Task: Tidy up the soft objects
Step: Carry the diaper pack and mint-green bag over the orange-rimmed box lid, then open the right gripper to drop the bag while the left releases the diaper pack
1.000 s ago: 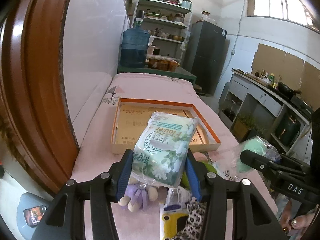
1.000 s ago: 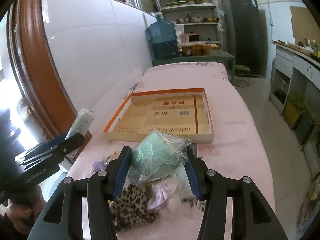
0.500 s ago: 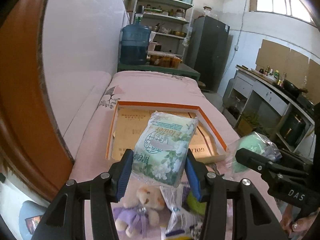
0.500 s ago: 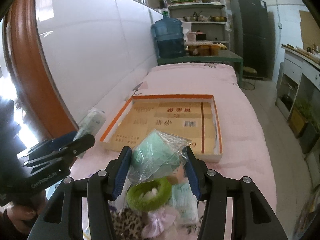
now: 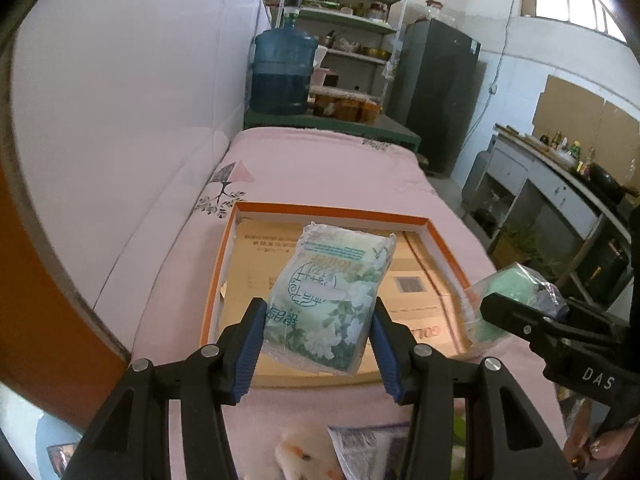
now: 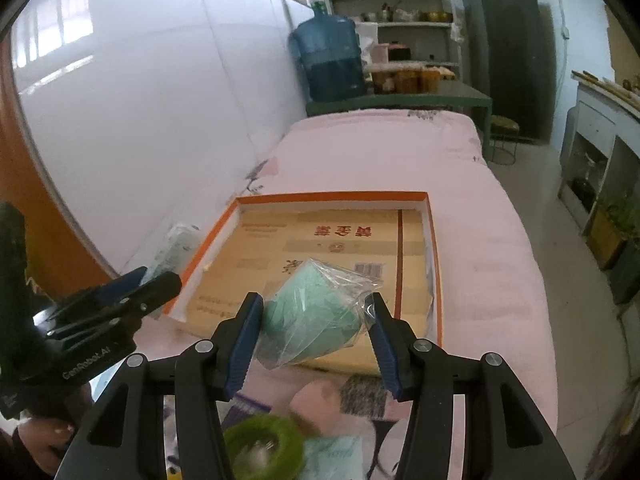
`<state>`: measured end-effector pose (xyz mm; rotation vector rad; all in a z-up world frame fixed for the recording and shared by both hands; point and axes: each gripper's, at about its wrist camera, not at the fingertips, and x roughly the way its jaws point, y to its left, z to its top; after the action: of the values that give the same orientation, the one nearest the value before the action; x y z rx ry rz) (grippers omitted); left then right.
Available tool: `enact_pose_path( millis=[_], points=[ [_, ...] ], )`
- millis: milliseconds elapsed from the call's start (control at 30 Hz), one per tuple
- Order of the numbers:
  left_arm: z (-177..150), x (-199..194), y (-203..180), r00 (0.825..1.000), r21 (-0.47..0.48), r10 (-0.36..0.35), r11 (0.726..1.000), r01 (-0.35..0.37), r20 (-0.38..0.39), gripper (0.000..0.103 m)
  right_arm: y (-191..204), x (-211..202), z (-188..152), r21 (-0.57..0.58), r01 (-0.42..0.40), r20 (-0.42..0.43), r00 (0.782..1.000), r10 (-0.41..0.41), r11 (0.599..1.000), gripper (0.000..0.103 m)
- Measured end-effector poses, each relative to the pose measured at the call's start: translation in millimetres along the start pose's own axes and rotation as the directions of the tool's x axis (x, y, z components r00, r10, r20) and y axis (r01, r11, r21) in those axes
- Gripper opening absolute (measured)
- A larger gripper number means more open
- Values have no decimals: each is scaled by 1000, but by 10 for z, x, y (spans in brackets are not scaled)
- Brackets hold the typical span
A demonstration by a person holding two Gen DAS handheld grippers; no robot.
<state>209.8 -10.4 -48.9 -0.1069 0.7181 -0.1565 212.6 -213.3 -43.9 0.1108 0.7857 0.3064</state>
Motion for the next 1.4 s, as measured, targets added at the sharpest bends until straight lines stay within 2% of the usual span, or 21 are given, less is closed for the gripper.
enact_pose_path(
  millis=[267, 400, 600, 967, 1400],
  points=[
    [83, 393, 62, 996, 37, 45, 998, -42, -73, 51, -164, 434, 100, -20, 11, -80, 997, -13, 1000, 54],
    [108, 568, 141, 993, 29, 51, 998, -48, -108, 51, -214, 655, 141, -37, 20, -120, 992, -25, 999, 54],
    [122, 792, 256, 988, 9, 55, 999, -54, -144, 51, -305, 949, 160, -20, -7, -183, 983, 3, 1000, 54],
    [71, 1126, 286, 972, 31, 64, 998, -59, -225, 51, -333, 1162, 90, -22, 8, -230, 973, -13, 1000, 54],
    [76, 1135, 328, 972, 4, 38, 999, -38, -231, 52, -341, 1175, 78, -8, 10, -235, 972, -12, 1000, 56]
  ],
)
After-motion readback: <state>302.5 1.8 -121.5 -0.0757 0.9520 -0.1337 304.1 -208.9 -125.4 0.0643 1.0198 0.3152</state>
